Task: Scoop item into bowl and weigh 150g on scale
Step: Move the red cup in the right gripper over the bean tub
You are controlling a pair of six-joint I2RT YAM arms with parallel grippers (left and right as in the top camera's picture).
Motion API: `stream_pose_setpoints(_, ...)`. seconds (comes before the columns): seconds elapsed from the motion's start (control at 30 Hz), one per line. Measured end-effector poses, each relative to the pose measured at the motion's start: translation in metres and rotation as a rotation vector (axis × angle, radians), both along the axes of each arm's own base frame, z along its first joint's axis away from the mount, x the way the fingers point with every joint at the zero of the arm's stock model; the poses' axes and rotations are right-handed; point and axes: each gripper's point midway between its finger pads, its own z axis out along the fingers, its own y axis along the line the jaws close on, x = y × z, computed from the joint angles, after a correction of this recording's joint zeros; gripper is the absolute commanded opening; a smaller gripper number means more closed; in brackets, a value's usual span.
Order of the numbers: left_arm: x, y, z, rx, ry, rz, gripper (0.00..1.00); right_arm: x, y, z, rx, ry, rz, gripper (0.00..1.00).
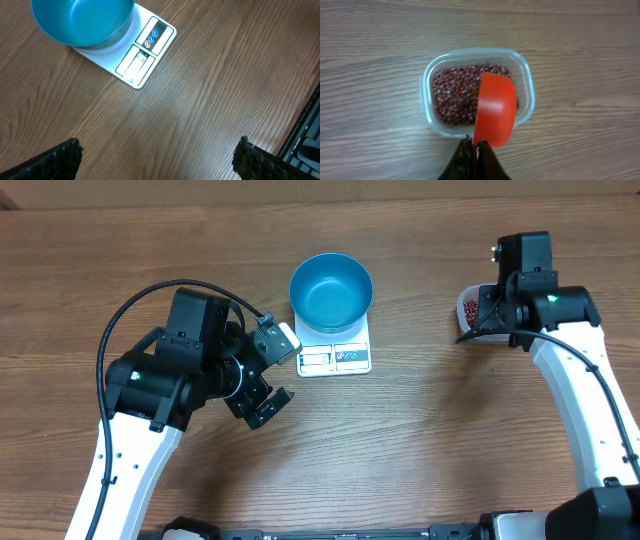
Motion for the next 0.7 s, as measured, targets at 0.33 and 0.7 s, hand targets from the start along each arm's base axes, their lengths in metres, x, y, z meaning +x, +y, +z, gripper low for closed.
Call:
stream_pose_setpoints(0.33, 0.000, 0.000, 0.000, 0.000, 0.000, 0.000, 1.00, 0.002, -0.023, -0.013, -0.017, 0.041, -0.025, 0.03)
stream_pose_setpoints(0.7, 0.001, 0.000, 0.000, 0.003, -0.006, 0.002, 1.00, 0.006, -0.007, -0.016, 0.072, 0.034, 0.026, 0.04)
